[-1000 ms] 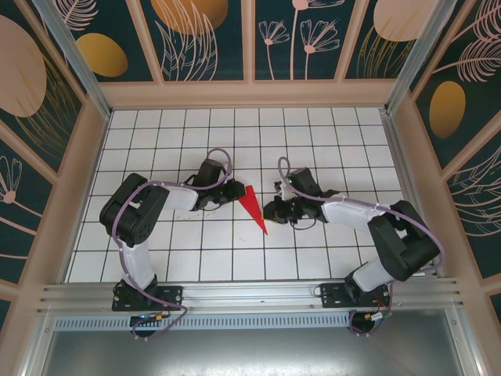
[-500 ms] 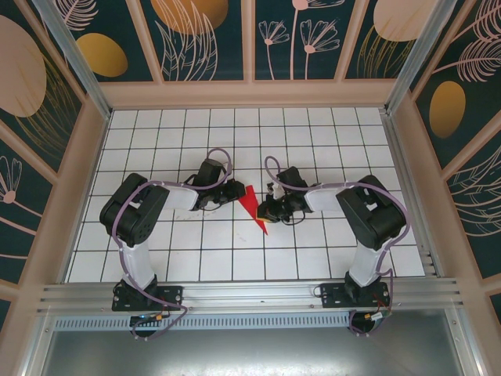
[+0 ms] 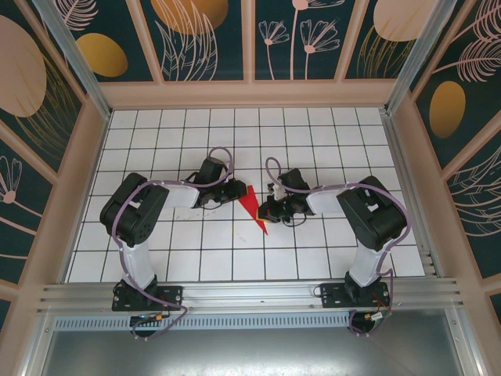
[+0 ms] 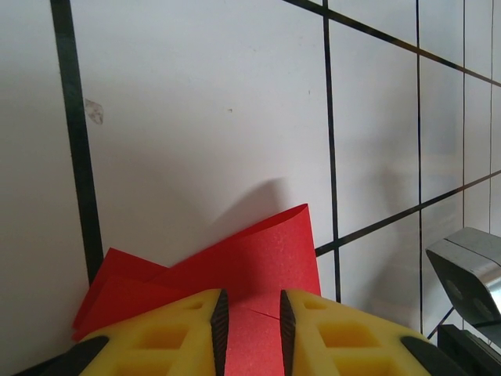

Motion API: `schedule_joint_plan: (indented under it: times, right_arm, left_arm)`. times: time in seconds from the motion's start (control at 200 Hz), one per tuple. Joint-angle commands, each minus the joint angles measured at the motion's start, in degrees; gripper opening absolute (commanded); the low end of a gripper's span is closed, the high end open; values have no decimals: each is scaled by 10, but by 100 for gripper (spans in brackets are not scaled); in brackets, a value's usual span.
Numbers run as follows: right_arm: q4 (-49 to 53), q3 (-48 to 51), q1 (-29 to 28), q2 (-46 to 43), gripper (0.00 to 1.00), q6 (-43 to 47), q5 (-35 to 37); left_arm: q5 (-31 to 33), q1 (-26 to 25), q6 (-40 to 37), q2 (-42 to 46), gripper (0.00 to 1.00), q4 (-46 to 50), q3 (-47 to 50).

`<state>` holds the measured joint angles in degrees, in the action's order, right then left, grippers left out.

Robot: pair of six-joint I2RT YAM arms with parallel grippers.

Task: Fold a paper plane with a square sheet of paper (pick it up from the middle)
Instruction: Fold the wing for the fifth time at the center of the table.

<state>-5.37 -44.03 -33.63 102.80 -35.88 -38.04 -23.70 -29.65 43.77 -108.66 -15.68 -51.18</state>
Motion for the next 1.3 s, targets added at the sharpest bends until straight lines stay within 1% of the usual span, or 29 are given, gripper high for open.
schedule_joint_plan:
  times: [0.0,0.29,0.51,0.585,0.67,0.735,0.776,0.876,0.976,0.996,1.071,1.131,1.186,1.251,1.291]
  right_arm:
    - [67,32,-1,23,0,17,44]
    - [59,34,-1,26,0,13,39]
    - [41,34,-1,25,0,2,26]
    - [19,34,-3,16,0,-9,18]
    - [-9,33,-4,-1,3,-26,7]
    - [-36,35,-5,-27,6,-39,2]
    - [-49,37,-4,-49,8,-45,0]
    - [-46,39,4,-117,16,-39,30]
    - [-19,49,20,-178,23,-24,80]
    - [-15,53,39,-187,24,-21,90]
    - [-8,71,69,-212,28,-19,117]
    - [-14,87,96,-221,30,-23,114]
    - [-25,96,111,-220,32,-24,106]
    - [-32,100,119,-211,33,-23,99]
    - [-37,102,119,-205,33,-24,94]
  left_arm:
    - [82,33,-35,-34,29,22,3]
    - [64,55,-48,-18,36,1,8]
    - [72,67,-55,6,40,26,-11]
    - [79,67,-52,27,46,39,-10]
    - [97,67,-42,57,50,65,-11]
    - [97,66,-35,80,52,83,-8]
    - [109,64,-27,97,54,100,-6]
    - [163,41,0,138,58,163,-8]
    - [215,-5,24,151,61,228,-27]
    - [226,-15,29,151,62,241,-31]
    - [248,-43,52,144,65,280,-42]
    - [263,-69,68,138,67,298,-71]
    - [269,-91,79,127,74,308,-89]
    - [266,-111,90,108,75,322,-115]
    - [274,-121,97,78,76,343,-134]
